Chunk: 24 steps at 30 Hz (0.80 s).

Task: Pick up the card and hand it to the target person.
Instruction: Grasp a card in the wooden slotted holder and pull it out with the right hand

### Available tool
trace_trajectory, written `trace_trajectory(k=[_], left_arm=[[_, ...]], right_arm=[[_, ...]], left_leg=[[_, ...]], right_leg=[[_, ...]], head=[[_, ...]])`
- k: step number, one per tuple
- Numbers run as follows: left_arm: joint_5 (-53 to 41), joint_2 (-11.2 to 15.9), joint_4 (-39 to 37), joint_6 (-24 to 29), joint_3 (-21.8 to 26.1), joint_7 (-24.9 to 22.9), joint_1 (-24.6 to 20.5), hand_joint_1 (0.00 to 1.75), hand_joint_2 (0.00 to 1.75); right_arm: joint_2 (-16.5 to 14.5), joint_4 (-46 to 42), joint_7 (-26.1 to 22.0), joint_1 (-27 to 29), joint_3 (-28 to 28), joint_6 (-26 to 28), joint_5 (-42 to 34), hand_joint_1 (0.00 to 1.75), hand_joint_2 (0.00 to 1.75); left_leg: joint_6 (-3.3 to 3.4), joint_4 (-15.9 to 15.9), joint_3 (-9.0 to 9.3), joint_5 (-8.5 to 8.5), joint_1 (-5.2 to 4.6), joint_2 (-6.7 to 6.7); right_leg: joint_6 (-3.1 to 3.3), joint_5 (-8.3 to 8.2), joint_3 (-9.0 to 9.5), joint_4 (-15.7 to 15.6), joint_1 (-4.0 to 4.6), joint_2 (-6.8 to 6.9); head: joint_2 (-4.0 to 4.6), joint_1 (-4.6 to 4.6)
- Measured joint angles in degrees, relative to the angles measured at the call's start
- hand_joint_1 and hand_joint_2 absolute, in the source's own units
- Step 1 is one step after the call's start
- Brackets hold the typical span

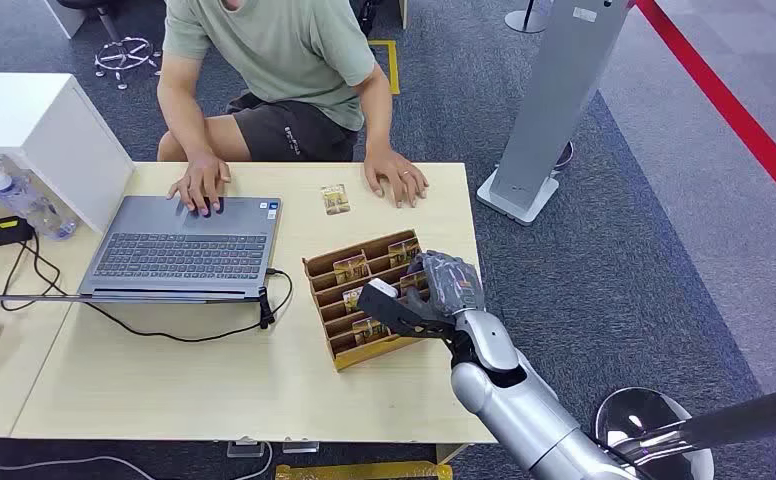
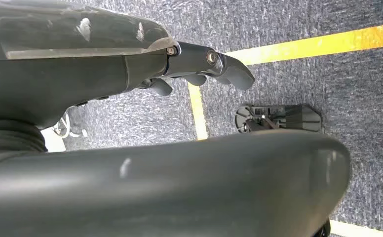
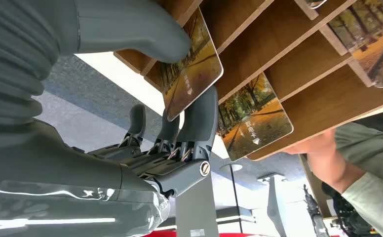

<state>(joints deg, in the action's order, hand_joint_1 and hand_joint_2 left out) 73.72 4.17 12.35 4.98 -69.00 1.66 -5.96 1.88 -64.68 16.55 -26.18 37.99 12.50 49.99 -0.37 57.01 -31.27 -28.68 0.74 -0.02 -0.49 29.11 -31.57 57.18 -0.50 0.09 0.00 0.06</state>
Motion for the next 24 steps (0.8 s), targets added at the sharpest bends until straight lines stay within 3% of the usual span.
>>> trace_trajectory(k=[5, 9, 24], left_arm=[[0.0, 0.0, 0.0, 0.0, 0.0, 0.0, 0.0, 0.00, 0.00], [-0.1, 0.0, 0.0, 0.0, 0.0, 0.0, 0.0, 0.00, 0.00], [-0.2, 0.0, 0.0, 0.0, 0.0, 0.0, 0.0, 0.00, 0.00]], right_arm=[[0.1, -0.1, 0.1, 0.2, -0.2, 0.0, 0.0, 1.11, 1.75], [0.1, -0.1, 0.2, 0.2, -0.4, 0.0, 0.0, 1.31, 1.75], [0.2, -0.4, 0.2, 0.3, -0.5, 0.0, -0.1, 1.51, 1.75]], left_leg=[[0.00, 0.0, 0.00, 0.00, 0.00, 0.00], [0.00, 0.0, 0.00, 0.00, 0.00, 0.00], [0.00, 0.0, 0.03, 0.01, 0.00, 0.00]], right_leg=[[0.00, 0.00, 0.00, 0.0, 0.00, 0.00], [0.00, 0.00, 0.00, 0.0, 0.00, 0.00], [0.00, 0.00, 0.03, 0.0, 0.00, 0.00]], head=[[0.00, -0.01], [0.00, -0.01], [0.00, -0.01]])
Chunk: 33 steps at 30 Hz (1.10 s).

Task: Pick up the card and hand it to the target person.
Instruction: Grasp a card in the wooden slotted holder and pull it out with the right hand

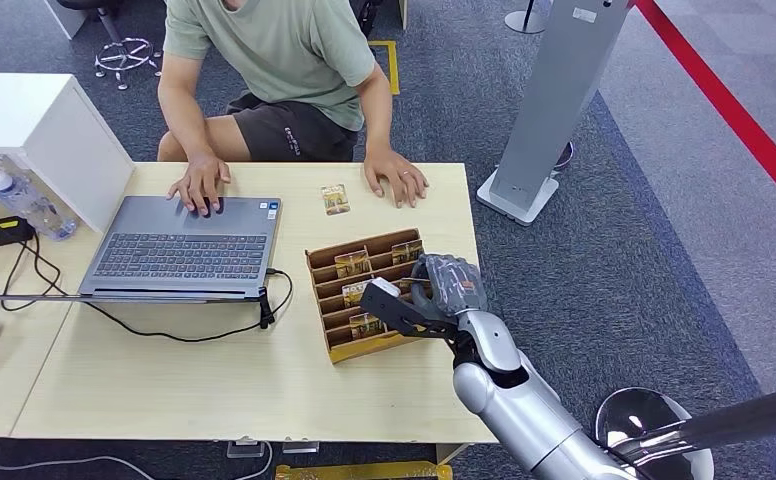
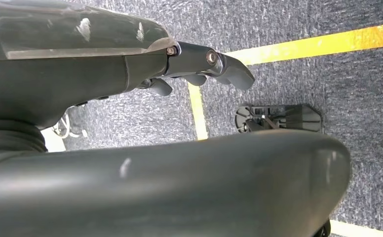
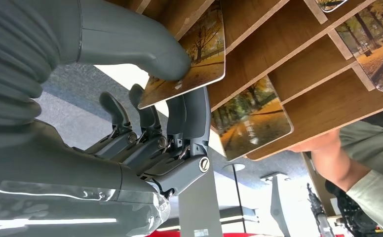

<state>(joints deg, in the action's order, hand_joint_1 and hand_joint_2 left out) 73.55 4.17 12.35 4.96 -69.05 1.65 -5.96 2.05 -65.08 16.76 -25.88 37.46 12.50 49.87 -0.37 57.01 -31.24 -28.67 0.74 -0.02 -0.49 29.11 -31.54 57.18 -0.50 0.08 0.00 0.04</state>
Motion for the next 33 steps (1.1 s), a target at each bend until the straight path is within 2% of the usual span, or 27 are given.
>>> trace_trajectory(k=[5, 20, 33], left_arm=[[0.0, 0.0, 0.0, -0.1, 0.0, -0.1, 0.0, 0.00, 0.00], [0.3, 0.0, 0.0, -0.2, 0.0, -0.4, 0.0, 0.00, 0.00], [0.4, 0.0, 0.0, 0.2, 0.0, 0.4, 0.0, 0.00, 0.00]], right_arm=[[0.0, 0.0, 0.0, 0.0, 0.0, -0.1, -0.1, 1.45, 1.75], [0.0, -0.7, -1.0, 0.0, 0.0, -0.1, -0.2, 1.45, 1.75], [0.2, -13.4, -1.8, -2.0, 0.0, -1.9, -0.1, 1.45, 1.75]], left_leg=[[0.00, 0.0, 0.00, 0.00, 0.00, 0.00], [0.00, 0.0, -0.02, 0.00, 0.00, 0.00], [0.00, 0.0, -0.01, 0.00, 0.00, 0.00]], right_leg=[[0.00, 0.00, 0.00, 0.0, 0.00, 0.00], [0.00, 0.00, -0.01, 0.0, 0.00, 0.00], [0.00, 0.00, -0.01, 0.0, 0.00, 0.00]], head=[[0.00, 0.01], [0.00, 0.01], [0.00, 0.00]])
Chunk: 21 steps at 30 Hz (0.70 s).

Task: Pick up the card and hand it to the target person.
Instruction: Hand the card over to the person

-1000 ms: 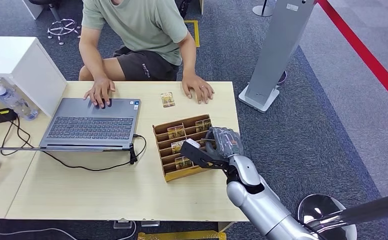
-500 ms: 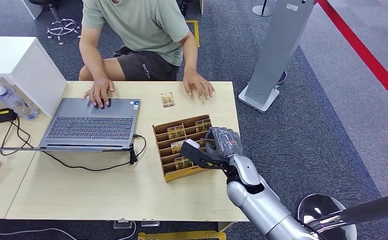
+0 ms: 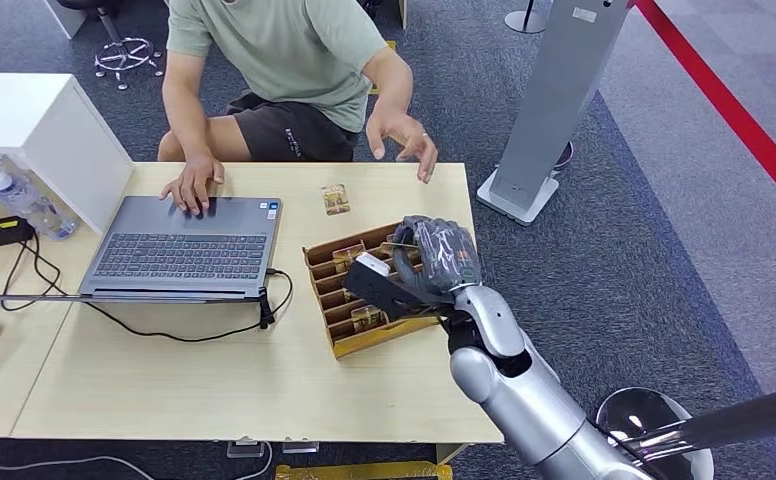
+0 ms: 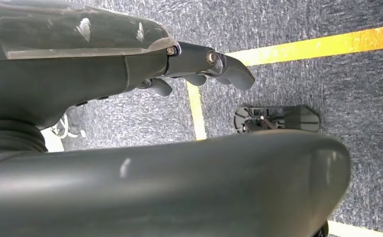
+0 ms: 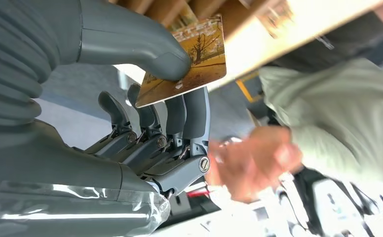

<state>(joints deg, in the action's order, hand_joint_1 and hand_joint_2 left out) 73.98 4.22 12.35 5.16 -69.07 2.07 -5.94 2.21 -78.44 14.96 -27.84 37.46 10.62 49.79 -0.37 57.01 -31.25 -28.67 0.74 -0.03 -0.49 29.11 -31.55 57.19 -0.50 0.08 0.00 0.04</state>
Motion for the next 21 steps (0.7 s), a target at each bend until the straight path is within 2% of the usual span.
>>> trace_trajectory(k=[9, 21], left_arm=[[-0.8, 0.0, 0.0, 0.0, -0.1, 0.5, -0.1, 0.00, 0.00], [-0.9, 0.0, 0.0, -0.2, -0.1, 0.5, -0.4, 0.00, 0.00]], right_arm=[[-0.1, -1.9, -2.1, -5.1, 0.2, 0.4, -1.6, 1.45, 1.75], [-3.1, 9.2, -6.2, -12.3, 1.7, 6.8, -3.3, 1.45, 1.75]], left_leg=[[0.00, 0.0, -0.03, 0.00, 0.00, 0.00], [0.00, 0.0, -0.06, 0.00, 0.00, 0.03]], right_leg=[[0.00, 0.00, 0.01, 0.0, 0.00, 0.00], [0.00, 0.00, 0.00, 0.0, 0.00, 0.02]], head=[[0.00, 0.02], [0.00, 0.01]])
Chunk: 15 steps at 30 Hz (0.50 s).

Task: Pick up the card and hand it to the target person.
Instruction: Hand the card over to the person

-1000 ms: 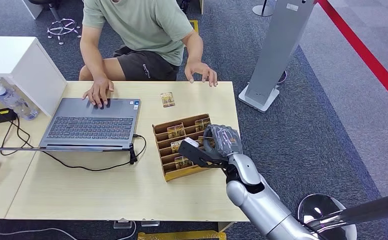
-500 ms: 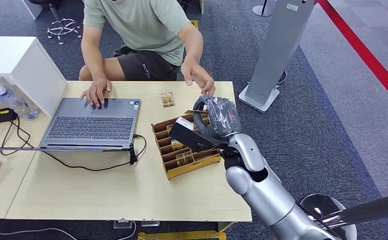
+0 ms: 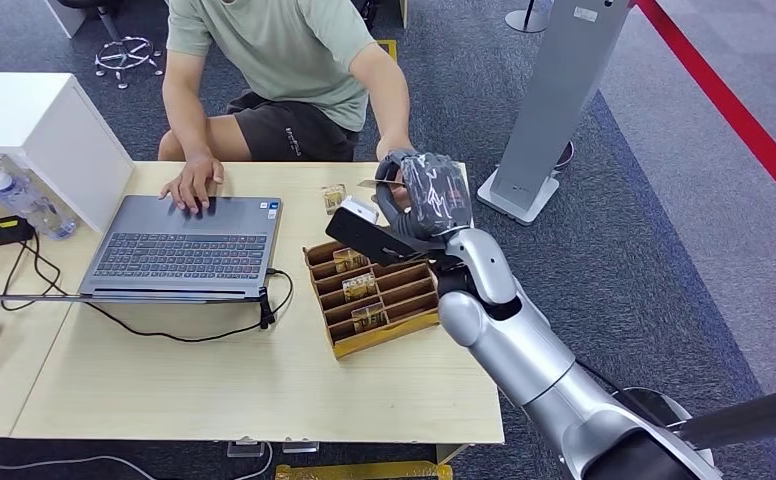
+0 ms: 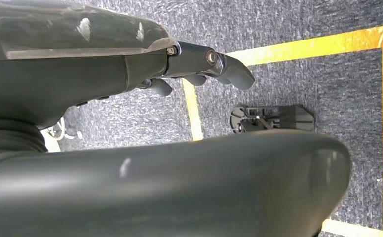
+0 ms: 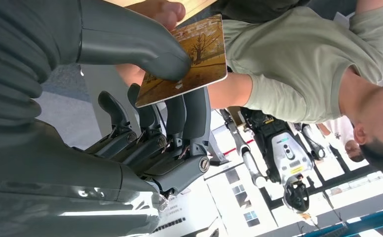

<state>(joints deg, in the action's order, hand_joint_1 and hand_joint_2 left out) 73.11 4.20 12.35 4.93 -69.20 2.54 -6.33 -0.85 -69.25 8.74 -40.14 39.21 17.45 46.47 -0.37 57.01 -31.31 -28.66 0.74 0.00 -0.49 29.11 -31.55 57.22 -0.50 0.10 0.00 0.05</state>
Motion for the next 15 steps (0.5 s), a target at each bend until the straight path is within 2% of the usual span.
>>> trace_trajectory(k=[11, 15], left_arm=[[0.8, 0.0, 0.0, 0.2, 0.0, -0.2, 0.0, 0.00, 0.00], [0.8, 0.0, 0.0, 0.2, 0.0, -0.1, 0.0, 0.00, 0.00]], right_arm=[[-3.6, 10.2, -2.2, -3.6, 1.6, 2.5, -1.1, 1.45, 1.75], [-4.4, 12.8, -2.2, -4.3, 2.1, 3.0, -1.4, 0.00, 1.75]], left_leg=[[0.00, 0.0, 0.01, 0.00, 0.00, 0.00], [0.00, 0.0, 0.02, 0.00, 0.00, 0.00]], right_leg=[[0.00, 0.00, 0.00, 0.0, 0.00, 0.00], [0.00, 0.00, 0.00, 0.0, 0.00, 0.00]], head=[[0.00, -0.02], [0.00, -0.01]])
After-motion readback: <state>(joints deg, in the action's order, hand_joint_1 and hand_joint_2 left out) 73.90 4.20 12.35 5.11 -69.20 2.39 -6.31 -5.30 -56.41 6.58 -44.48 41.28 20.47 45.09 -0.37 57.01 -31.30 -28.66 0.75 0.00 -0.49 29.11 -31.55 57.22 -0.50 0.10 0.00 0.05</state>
